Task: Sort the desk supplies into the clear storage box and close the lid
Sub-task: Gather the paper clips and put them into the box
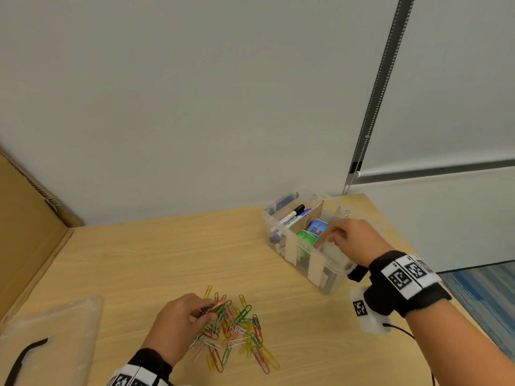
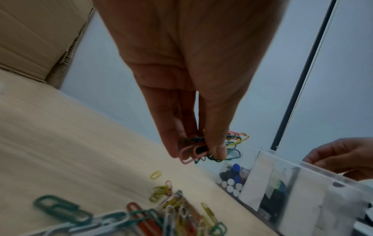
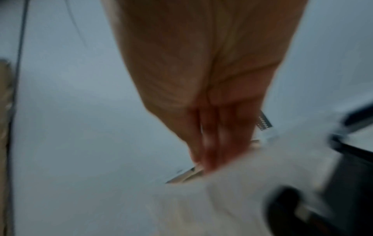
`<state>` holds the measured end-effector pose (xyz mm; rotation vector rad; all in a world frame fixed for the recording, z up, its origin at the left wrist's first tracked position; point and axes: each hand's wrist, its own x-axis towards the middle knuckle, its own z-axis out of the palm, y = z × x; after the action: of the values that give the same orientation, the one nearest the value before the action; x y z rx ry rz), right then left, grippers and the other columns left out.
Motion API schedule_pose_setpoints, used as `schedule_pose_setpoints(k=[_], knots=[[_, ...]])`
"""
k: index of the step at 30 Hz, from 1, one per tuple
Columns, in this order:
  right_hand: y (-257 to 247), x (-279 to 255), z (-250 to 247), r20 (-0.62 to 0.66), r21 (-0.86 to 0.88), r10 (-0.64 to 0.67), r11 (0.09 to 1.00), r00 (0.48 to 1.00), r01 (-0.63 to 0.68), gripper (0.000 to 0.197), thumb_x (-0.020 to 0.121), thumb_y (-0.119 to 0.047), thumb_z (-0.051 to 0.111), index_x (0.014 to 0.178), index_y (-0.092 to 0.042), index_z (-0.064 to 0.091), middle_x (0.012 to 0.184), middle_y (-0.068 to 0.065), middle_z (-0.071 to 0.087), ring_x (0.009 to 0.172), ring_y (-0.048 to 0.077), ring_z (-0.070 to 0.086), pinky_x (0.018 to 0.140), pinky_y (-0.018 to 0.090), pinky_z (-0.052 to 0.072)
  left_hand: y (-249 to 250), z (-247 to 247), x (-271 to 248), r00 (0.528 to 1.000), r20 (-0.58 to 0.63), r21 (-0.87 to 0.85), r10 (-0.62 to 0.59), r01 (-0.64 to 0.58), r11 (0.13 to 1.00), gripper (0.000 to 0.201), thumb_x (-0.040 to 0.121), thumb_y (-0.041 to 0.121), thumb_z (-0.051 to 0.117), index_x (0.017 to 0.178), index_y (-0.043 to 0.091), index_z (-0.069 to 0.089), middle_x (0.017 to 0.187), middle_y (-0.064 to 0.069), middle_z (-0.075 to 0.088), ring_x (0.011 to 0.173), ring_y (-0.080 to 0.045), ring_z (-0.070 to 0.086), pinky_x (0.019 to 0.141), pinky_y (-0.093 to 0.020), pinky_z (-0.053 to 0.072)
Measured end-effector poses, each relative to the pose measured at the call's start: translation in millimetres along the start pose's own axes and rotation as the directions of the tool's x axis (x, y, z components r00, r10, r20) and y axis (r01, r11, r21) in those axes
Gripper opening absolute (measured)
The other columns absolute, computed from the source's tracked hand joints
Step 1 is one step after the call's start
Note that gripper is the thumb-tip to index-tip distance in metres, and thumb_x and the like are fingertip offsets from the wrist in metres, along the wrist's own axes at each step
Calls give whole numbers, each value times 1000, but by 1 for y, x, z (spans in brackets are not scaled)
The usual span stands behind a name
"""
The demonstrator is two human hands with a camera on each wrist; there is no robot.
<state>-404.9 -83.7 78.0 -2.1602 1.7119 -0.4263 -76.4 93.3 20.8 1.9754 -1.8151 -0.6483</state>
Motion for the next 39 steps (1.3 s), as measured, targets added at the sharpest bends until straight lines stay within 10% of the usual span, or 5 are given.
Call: schedule_pose_setpoints(k=[4, 16, 22, 29, 39], knots=[[35, -21, 5, -470, -27, 4, 999, 883, -18, 26, 92, -17, 51, 115, -14, 62, 118, 5, 59, 109, 26, 50, 90, 39, 45, 34, -3, 12, 997, -23, -74, 80, -82, 994, 22, 84, 32, 68, 104, 40, 68, 88, 17, 65, 92, 7, 58, 73, -10, 47], [75, -27, 41, -349, 109, 118, 990, 930, -84, 52, 101, -29, 29, 149, -8, 27, 158, 2, 19, 143, 18, 23, 117, 35, 24, 202, 25, 99, 932, 31, 174, 361, -360, 916, 26, 89, 36, 59, 110, 25, 70, 100, 0, 64, 91, -19, 59, 73, -31, 44], [79, -28, 43, -363, 77, 72, 996, 929, -47, 65, 94, -44, 14, 149, -11, 27, 158, 1, 20, 143, 18, 25, 115, 39, 29, 250, 59, 132, 918, 328, 599, 223, -385, 702, 23, 93, 6, 46, 109, 2, 63, 112, -17, 62, 98, -33, 63, 70, -35, 41], [78, -27, 45, -386, 90, 82, 995, 919, -51, 70, 90, -47, 9, 148, -12, 27, 158, -1, 20, 142, 18, 26, 113, 39, 29, 256, 72, 157, 859, 511, 572, 32, -367, 734, 38, 97, 8, 43, 134, 0, 46, 141, -19, 45, 128, -30, 44, 103, -36, 36], [74, -31, 39, -355, 40, 123, 992, 927, -116, 61, 94, -39, 18, 143, -11, 38, 155, 4, 28, 140, 31, 27, 113, 48, 29, 185, 21, 103, 917, 37, 111, 396, -398, 911, 35, 96, 16, 43, 123, 28, 60, 123, 6, 62, 109, -14, 58, 94, -32, 47]])
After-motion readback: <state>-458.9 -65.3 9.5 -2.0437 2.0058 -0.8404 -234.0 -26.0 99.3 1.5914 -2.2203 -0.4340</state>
